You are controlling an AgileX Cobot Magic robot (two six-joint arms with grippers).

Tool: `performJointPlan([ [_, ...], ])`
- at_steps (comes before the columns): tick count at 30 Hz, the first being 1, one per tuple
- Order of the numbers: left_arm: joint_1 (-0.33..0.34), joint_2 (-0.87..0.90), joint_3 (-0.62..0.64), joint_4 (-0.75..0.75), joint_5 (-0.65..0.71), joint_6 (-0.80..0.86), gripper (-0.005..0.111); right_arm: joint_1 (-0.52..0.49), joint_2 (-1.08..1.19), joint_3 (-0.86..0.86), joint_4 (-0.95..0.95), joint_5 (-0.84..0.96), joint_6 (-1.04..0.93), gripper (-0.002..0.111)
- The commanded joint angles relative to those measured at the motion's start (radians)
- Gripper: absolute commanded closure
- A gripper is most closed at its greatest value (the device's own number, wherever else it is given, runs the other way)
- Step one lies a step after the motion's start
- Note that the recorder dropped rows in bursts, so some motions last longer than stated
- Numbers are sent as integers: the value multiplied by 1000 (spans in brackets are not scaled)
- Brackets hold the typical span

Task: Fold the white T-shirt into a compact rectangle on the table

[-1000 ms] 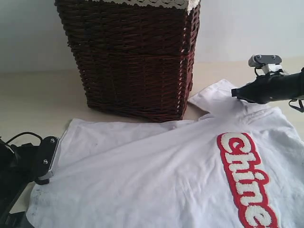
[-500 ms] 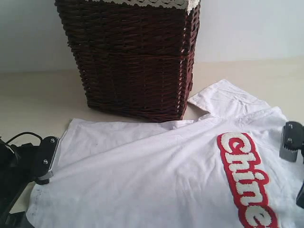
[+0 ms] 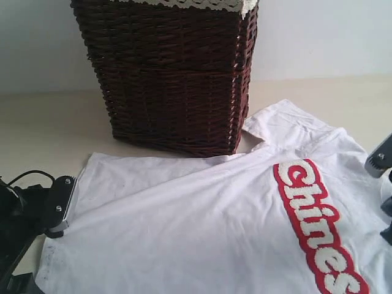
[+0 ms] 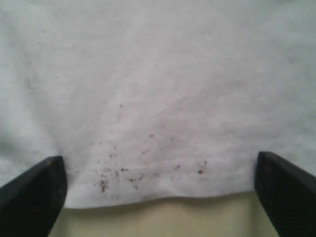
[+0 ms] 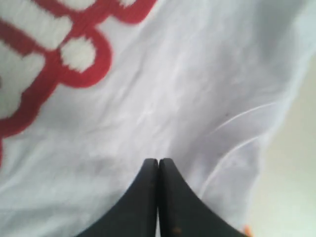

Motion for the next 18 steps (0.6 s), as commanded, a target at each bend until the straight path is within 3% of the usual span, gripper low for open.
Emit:
performJointPlan([
  [1, 4, 33, 21, 35, 30, -26, 7, 0, -179, 3, -11, 75, -1, 108],
  [6, 4, 33, 21, 35, 30, -26, 7, -2, -195, 3, -152, 434, 6, 108],
  [9, 4, 33, 21, 35, 30, -26, 7, -60, -129, 13, -209, 616, -25, 108],
  [18, 4, 33, 21, 35, 30, -26, 7, -379, -156, 36, -160, 524, -128, 108],
])
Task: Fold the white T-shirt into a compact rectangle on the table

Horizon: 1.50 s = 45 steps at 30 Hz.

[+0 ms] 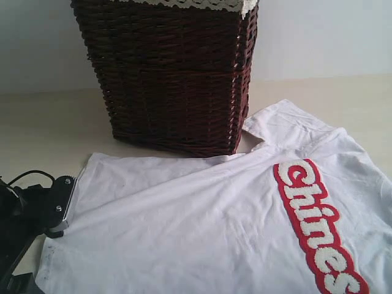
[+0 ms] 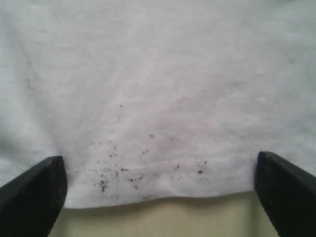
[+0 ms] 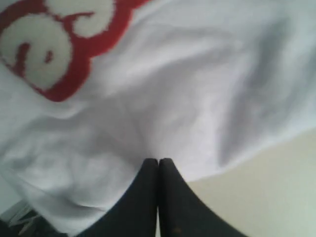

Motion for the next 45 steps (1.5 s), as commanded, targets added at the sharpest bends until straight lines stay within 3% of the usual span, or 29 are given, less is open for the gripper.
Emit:
performJointPlan([
  [1, 4, 33, 21, 35, 30, -26, 7, -149, -21, 2, 52, -2, -79, 108],
  [6, 4, 33, 21, 35, 30, -26, 7, -248, 32, 2, 173, 55, -145, 107],
  [13, 4, 33, 21, 35, 30, -26, 7, -353, 113, 2, 213, 64, -48, 73],
  [15, 4, 33, 21, 35, 30, -26, 7, -361, 129, 2, 219, 69, -48, 68],
  [23, 4, 33, 21, 35, 30, -26, 7, -361, 199, 2, 375, 86, -80, 68],
  [40, 4, 33, 21, 35, 30, -26, 7, -359, 288, 2, 329, 55, -8, 69],
  [43, 4, 33, 21, 35, 30, -26, 7, -359, 298, 2, 329, 59, -3, 73],
  [45, 4, 33, 21, 35, 30, -26, 7, -359, 298, 2, 331, 60, -23, 83],
])
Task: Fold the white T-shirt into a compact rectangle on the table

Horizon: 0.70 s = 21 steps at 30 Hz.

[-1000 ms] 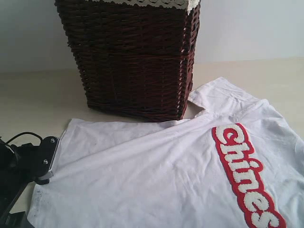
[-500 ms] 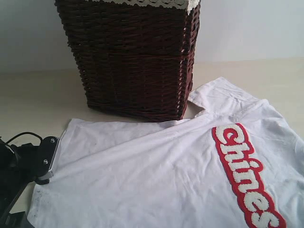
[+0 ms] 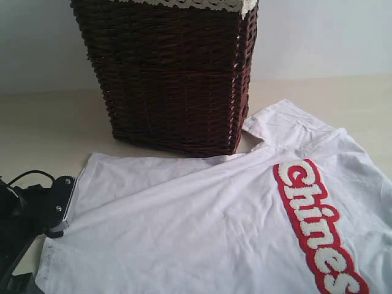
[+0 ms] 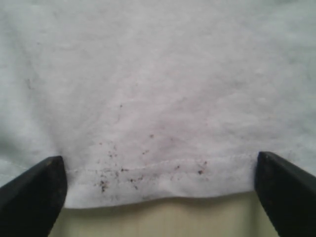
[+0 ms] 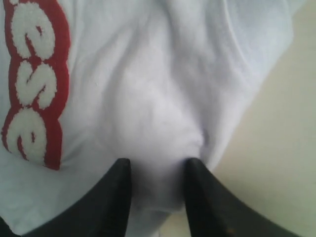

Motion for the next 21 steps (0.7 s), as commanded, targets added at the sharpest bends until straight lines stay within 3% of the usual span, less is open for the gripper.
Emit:
performJointPlan([
  [1, 4, 33, 21, 35, 30, -26, 7, -1, 4, 4, 1, 4, -23, 90],
  [4, 4, 33, 21, 35, 30, -26, 7, -1, 4, 4, 17, 4, -42, 108],
  [15, 4, 33, 21, 35, 30, -26, 7, -1, -152, 4, 198, 246, -155, 108],
  [21, 4, 33, 21, 35, 30, -26, 7, 37, -215, 4, 243, 171, -155, 108],
])
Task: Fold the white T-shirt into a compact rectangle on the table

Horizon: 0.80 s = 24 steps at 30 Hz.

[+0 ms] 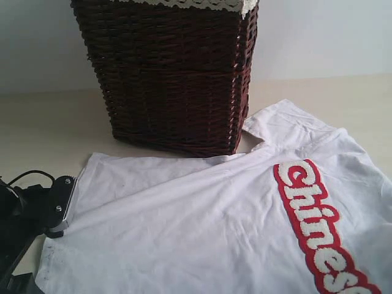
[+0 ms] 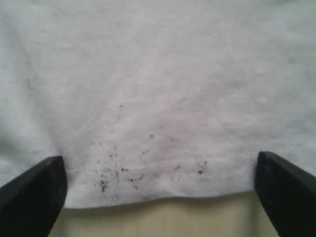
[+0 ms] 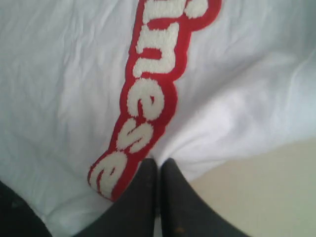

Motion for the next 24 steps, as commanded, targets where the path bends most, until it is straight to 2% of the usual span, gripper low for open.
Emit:
performJointPlan([
  [1, 4, 33, 21, 35, 30, -26, 7, 56, -39, 2, 35, -69, -13, 108],
  [8, 4, 33, 21, 35, 30, -26, 7, 265, -44, 2, -26, -134, -9, 108],
  [10, 4, 33, 21, 35, 30, -26, 7, 308, -44, 2, -41, -139, 3, 104],
  [13, 4, 33, 21, 35, 30, -26, 7, 361, -44, 2, -41, -150, 3, 93],
  [18, 4, 33, 21, 35, 30, -26, 7, 435, -41, 2, -37, -259, 5, 77],
  [24, 4, 33, 21, 35, 30, -26, 7, 500, 34, 2, 54, -428, 5, 74],
])
